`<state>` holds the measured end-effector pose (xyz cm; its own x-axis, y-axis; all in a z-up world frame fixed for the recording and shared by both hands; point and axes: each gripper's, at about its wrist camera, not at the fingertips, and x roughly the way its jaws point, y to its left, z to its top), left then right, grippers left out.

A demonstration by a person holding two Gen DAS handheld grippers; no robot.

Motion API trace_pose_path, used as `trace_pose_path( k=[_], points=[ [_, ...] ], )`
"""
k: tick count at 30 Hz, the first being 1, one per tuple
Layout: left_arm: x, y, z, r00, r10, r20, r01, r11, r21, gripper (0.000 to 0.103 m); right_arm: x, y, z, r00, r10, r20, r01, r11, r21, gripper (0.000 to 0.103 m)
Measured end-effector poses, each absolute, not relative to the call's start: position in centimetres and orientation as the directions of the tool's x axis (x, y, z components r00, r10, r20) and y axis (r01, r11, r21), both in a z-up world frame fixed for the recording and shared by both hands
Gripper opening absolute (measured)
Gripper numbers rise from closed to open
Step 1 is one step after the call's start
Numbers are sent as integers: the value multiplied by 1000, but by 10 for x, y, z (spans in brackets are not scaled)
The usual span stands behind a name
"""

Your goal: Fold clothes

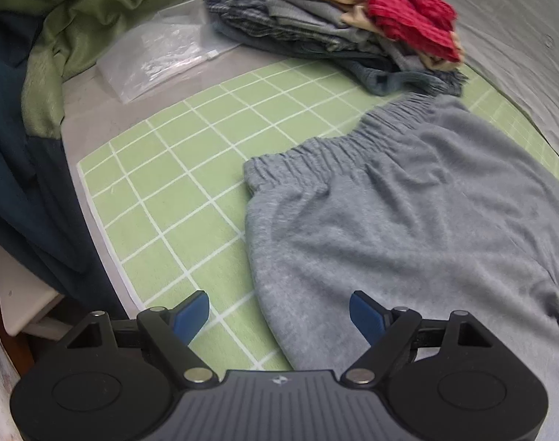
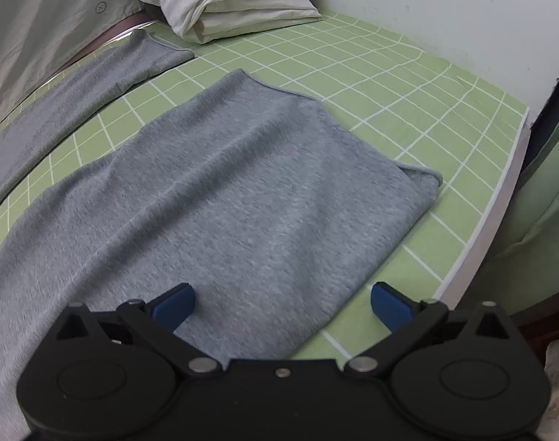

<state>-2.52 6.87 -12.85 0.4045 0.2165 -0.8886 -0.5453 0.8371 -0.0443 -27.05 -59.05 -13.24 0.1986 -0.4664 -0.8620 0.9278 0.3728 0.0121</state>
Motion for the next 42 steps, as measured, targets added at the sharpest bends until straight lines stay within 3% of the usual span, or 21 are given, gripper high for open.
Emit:
trace_pose_path(
  k=[3,5,6,7,8,9,10,11,12,19,24,28,35,42],
  points=[
    [-20,76,-133,402,203,-893,-570,818,-71,84,-273,-596,-132,176,-475,-862,947,321,17,101],
    [-18,78,-134,407,201,-891,-574,815,-78,82,-275,-598,-129,168,-491,-855,955,297,18,95],
    [-18,77,-133,416,202,-887,-569,819,-80,76,-276,-599,-127,166,-500,-850,957,288,17,84],
    [-18,77,-132,427,200,-882,-565,821,-87,71,-278,-599,-125,164,-510,-845,960,280,17,59],
    [-18,76,-132,433,195,-880,-565,820,-96,59,-279,-600,-123,169,-516,-840,960,279,22,44],
    [-18,76,-132,436,187,-880,-572,813,-110,41,-279,-601,-121,185,-518,-835,957,288,34,21],
    [-18,76,-132,438,180,-881,-579,806,-124,31,-280,-602,-119,202,-520,-830,954,297,45,7],
    [-18,76,-132,442,171,-881,-585,799,-139,10,-281,-603,-117,218,-522,-825,950,307,57,4],
    [-18,76,-131,458,141,-877,-572,802,-170,1,-282,-604,-115,234,-523,-819,946,316,68,3],
    [-29,83,-98,550,169,-818,-582,780,-230,0,-291,-601,-78,310,-612,-727,939,319,131,2],
    [-56,88,-69,568,262,-780,-587,794,-161,1,-280,-580,-43,336,-687,-644,909,415,32,2],
    [-77,95,-70,514,315,-797,-638,762,-110,1,-286,-573,-42,315,-695,-646,914,406,10,2],
    [-74,87,-59,538,322,-779,-671,723,-164,1,-282,-585,-39,330,-693,-641,917,396,44,2],
    [-26,60,-41,575,339,-744,-647,746,-160,1,-232,-611,-25,352,-737,-578,901,433,-4,2]
  ],
)
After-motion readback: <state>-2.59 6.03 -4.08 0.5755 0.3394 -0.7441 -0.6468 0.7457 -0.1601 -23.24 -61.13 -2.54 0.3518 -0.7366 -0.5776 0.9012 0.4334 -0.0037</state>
